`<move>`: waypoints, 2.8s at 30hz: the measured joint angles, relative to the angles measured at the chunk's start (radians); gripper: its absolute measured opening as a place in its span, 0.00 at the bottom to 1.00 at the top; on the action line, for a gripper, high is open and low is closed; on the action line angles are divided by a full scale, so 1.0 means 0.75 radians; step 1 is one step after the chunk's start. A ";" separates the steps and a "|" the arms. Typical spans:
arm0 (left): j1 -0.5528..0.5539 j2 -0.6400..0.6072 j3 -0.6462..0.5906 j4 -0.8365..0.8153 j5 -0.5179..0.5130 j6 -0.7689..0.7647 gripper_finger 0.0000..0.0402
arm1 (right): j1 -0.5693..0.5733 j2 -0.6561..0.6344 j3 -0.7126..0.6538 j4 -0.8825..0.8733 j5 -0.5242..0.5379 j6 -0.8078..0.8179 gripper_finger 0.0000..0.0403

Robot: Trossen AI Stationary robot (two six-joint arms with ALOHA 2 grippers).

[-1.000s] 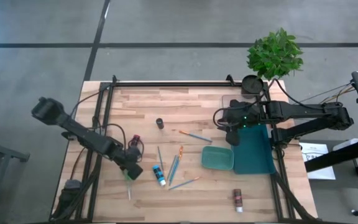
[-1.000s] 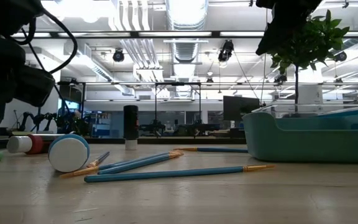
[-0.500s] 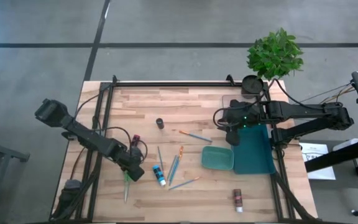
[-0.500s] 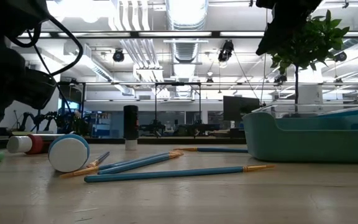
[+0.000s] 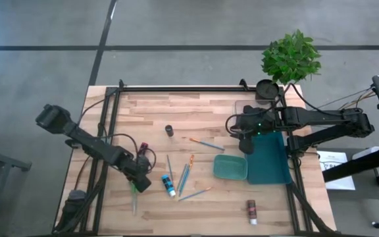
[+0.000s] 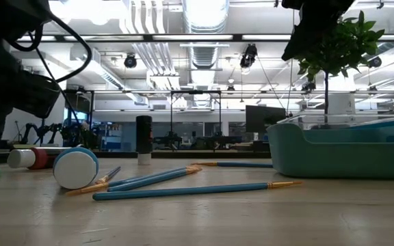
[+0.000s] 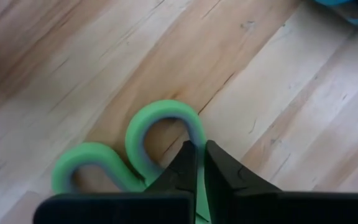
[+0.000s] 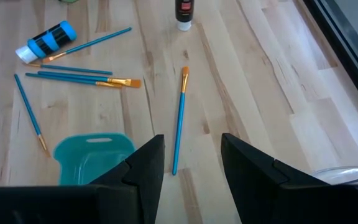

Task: Pick & Place Paint Supplies
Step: Put the green scissors into the transparent bin

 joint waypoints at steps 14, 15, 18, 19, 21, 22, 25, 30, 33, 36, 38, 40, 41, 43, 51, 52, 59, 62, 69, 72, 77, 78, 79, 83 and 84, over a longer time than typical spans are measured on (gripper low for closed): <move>-0.001 -0.139 -0.001 0.147 -0.034 0.124 0.00 | 0.000 0.000 0.000 0.000 -0.002 -0.012 0.39; -0.001 -0.142 -0.001 0.145 -0.035 0.128 0.00 | 0.000 0.000 0.000 0.000 -0.002 -0.012 0.39; -0.001 -0.146 0.001 0.140 -0.036 0.147 0.00 | 0.000 -0.001 0.000 0.000 -0.004 -0.011 0.39; -0.001 -0.146 0.000 0.137 -0.032 0.153 0.00 | 0.000 -0.001 0.000 0.000 -0.004 -0.011 0.39; -0.001 -0.144 0.001 0.137 -0.019 0.147 0.00 | 0.000 -0.001 0.000 0.000 -0.005 -0.010 0.39; -0.001 -0.144 0.001 0.131 -0.007 0.127 0.00 | 0.000 -0.001 0.000 0.000 -0.005 -0.010 0.39; -0.001 -0.144 0.001 0.099 0.046 0.086 0.00 | 0.000 -0.001 0.000 0.000 -0.005 -0.009 0.39; 0.000 -0.144 0.001 -0.050 0.114 0.046 0.00 | 0.000 -0.001 0.000 0.000 -0.005 -0.009 0.39; 0.000 -0.144 0.001 -0.148 0.115 0.022 0.00 | 0.000 -0.001 0.000 0.000 -0.005 -0.011 0.39; 0.000 -0.144 0.001 -0.172 0.113 -0.004 0.03 | 0.000 -0.001 0.000 0.000 -0.005 -0.011 0.39; 0.000 -0.144 0.001 -0.169 0.112 -0.008 0.07 | 0.000 -0.001 0.000 0.000 -0.005 -0.010 0.39; 0.000 -0.144 0.001 -0.168 0.106 -0.008 0.12 | 0.000 -0.001 0.000 0.000 -0.005 -0.009 0.39; 0.000 -0.144 0.001 -0.168 0.103 -0.008 0.14 | 0.000 -0.001 0.000 0.000 -0.005 -0.009 0.39; 0.000 -0.144 0.001 -0.168 0.088 -0.006 0.19 | 0.000 -0.001 0.000 0.000 -0.005 -0.007 0.39; 0.000 -0.138 0.001 -0.166 0.011 -0.024 0.29 | 0.000 -0.001 0.000 0.000 -0.005 -0.007 0.39; 0.000 -0.134 0.001 -0.166 0.007 -0.024 0.29 | 0.000 -0.001 0.000 0.000 -0.005 -0.007 0.39; 0.000 -0.034 0.007 -0.133 0.003 -0.049 0.29 | 0.000 -0.001 0.000 -0.003 -0.004 -0.010 0.39; 0.000 0.014 0.027 -0.132 0.009 -0.050 0.29 | 0.000 -0.001 0.000 -0.004 -0.004 -0.010 0.39; 0.000 0.123 0.079 -0.137 0.019 -0.089 0.29 | 0.000 -0.001 0.000 -0.006 -0.004 -0.007 0.39; 0.000 0.156 0.093 -0.145 0.028 -0.093 0.29 | 0.000 -0.001 0.000 -0.007 -0.005 -0.007 0.39; 0.000 0.157 0.093 -0.161 0.017 -0.106 0.29 | 0.001 -0.001 0.000 -0.008 -0.011 -0.007 0.39; 0.000 0.157 0.093 -0.165 0.017 -0.111 0.29 | 0.000 -0.001 0.000 -0.008 -0.011 -0.007 0.39; 0.000 0.157 0.093 -0.167 0.013 -0.114 0.29 | 0.001 -0.001 0.000 -0.008 -0.011 -0.007 0.39; 0.000 0.157 0.094 -0.178 -0.001 -0.114 0.24 | 0.001 -0.001 0.000 -0.008 -0.011 -0.011 0.39; -0.001 0.157 0.094 -0.183 -0.004 -0.114 0.21 | 0.001 -0.001 -0.001 -0.008 -0.011 -0.011 0.39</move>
